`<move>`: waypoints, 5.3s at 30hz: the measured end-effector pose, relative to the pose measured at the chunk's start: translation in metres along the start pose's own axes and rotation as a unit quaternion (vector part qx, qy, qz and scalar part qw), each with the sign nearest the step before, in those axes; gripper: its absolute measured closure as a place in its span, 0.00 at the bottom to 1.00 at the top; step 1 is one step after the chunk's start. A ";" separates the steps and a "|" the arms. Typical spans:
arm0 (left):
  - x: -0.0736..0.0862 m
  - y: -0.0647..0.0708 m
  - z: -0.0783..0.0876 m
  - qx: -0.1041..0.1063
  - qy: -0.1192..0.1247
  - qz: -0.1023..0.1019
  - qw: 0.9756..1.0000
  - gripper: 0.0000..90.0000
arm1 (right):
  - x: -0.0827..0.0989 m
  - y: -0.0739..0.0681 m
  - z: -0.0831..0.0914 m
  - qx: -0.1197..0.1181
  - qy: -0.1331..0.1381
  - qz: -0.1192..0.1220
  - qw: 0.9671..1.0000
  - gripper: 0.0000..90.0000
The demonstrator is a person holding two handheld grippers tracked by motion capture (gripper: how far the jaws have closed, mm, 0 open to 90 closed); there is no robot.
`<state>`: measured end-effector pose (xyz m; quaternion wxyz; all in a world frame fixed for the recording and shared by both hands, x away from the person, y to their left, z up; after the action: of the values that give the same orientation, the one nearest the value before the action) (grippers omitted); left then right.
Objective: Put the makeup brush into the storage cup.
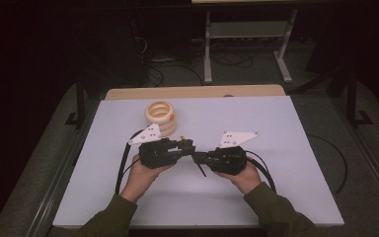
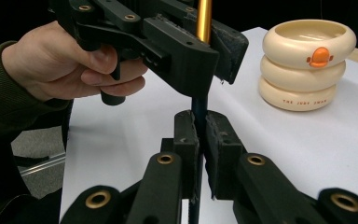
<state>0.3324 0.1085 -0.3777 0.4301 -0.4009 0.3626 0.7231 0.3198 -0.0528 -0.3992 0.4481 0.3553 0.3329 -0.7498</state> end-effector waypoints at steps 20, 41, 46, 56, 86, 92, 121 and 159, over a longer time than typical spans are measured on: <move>0.000 0.003 -0.002 0.012 -0.004 0.015 1.000 0.93 | 0.000 -0.003 -0.008 0.006 -0.007 0.016 1.000 0.92; 0.002 0.000 0.005 0.002 -0.007 0.020 1.000 0.93 | 0.003 0.001 -0.007 0.011 -0.018 0.001 1.000 0.41; 0.003 -0.001 0.007 -0.002 -0.012 0.016 1.000 0.93 | 0.005 0.005 -0.004 0.014 -0.028 -0.011 0.999 0.29; 0.003 -0.004 0.014 -0.006 -0.013 0.016 1.000 0.93 | 0.013 0.011 0.000 0.041 -0.053 -0.020 0.998 0.15; 0.004 -0.014 0.037 -0.025 -0.023 0.022 0.999 0.93 | 0.057 0.027 0.052 0.119 -0.060 -0.041 0.990 0.14; 0.004 -0.016 0.041 -0.027 -0.021 0.025 0.999 0.93 | 0.067 0.028 0.065 0.130 -0.048 -0.045 0.989 0.14; -0.024 -0.048 0.067 -0.059 -0.029 0.015 0.998 0.93 | 0.099 0.035 0.091 0.164 -0.030 -0.062 0.984 0.14; -0.065 -0.088 0.082 -0.076 -0.021 0.015 0.997 0.93 | 0.096 0.033 0.094 0.160 -0.019 -0.058 0.985 0.14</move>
<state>0.4113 0.1902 -0.3015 0.3956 -0.4114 0.3033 0.7631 0.2950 -0.1833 -0.4354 0.3477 0.3884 0.2203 -0.8244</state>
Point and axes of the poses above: each handheld gripper's, and its own axes: z roughly backward along the jaws, x roughly out of its underside, y roughly to its right, the point moved 5 cm from there along -z, roughly forward along the jaws, and after that the axes turned 10 degrees about -y, right-handed, at the moved point
